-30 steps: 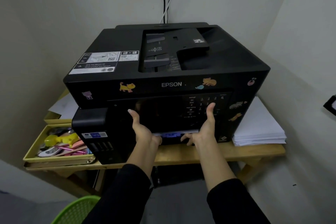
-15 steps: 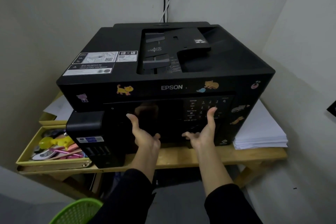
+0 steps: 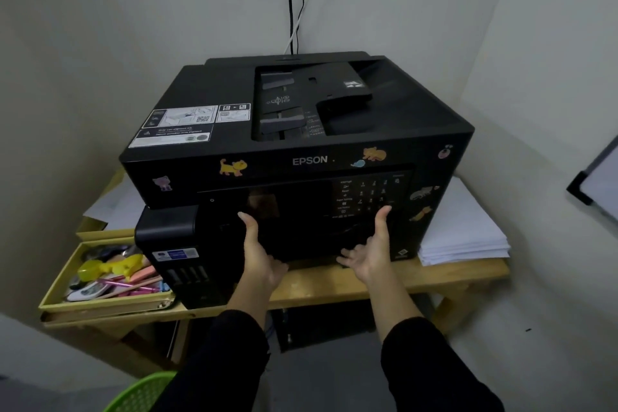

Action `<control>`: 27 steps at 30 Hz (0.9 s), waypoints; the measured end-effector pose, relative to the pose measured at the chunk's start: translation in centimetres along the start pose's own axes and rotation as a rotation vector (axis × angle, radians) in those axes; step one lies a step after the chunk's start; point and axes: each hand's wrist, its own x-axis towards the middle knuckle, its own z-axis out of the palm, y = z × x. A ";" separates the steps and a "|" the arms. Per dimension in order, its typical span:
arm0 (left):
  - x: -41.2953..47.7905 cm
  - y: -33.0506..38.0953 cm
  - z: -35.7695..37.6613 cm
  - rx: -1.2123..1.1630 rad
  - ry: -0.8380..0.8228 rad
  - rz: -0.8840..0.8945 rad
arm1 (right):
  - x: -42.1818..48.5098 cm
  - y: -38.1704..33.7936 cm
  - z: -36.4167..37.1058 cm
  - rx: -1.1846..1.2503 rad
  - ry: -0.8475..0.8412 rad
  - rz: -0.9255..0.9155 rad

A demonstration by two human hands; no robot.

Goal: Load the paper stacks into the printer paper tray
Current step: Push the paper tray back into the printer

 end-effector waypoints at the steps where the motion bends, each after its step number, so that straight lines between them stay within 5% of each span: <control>1: -0.2 -0.4 0.0 0.064 -0.005 -0.013 | -0.3 0.2 -0.2 -0.025 0.030 -0.012; 11: -1.6 -10.9 5.2 0.951 -0.060 -0.287 | -2.5 -0.6 -6.9 -0.253 0.440 -0.206; 18: 2.3 -17.2 17.1 1.358 -0.399 -0.021 | 0.4 -11.1 -14.5 -0.617 0.719 -0.393; 27: 10.5 -21.7 27.9 1.737 -0.314 0.070 | 8.3 -22.5 -19.6 -1.197 0.770 -0.279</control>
